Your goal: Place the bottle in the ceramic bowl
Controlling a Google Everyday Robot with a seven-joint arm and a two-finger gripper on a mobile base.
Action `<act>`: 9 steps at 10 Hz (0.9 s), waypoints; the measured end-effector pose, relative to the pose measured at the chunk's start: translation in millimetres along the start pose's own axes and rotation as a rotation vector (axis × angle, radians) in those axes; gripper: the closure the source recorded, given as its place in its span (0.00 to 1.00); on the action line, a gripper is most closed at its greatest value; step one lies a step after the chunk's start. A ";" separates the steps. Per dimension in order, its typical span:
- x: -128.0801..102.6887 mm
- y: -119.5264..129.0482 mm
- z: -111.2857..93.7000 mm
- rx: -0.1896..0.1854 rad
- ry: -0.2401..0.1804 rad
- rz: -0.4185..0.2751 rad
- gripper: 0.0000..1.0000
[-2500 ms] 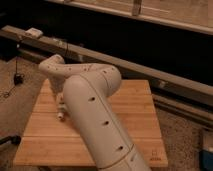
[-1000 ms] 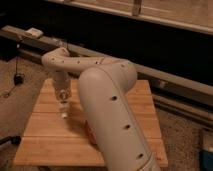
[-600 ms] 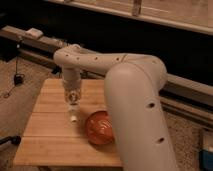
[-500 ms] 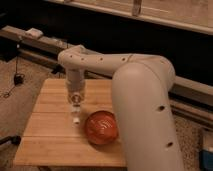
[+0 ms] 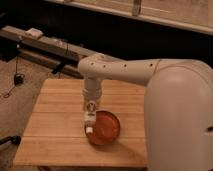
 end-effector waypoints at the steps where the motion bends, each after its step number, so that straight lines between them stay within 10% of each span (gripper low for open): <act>1: 3.7 -8.4 4.5 0.005 -0.005 0.014 0.86; 7: 11.4 -38.9 25.3 0.052 -0.018 0.058 0.26; 9: 10.1 -37.6 27.4 0.058 -0.024 0.061 0.20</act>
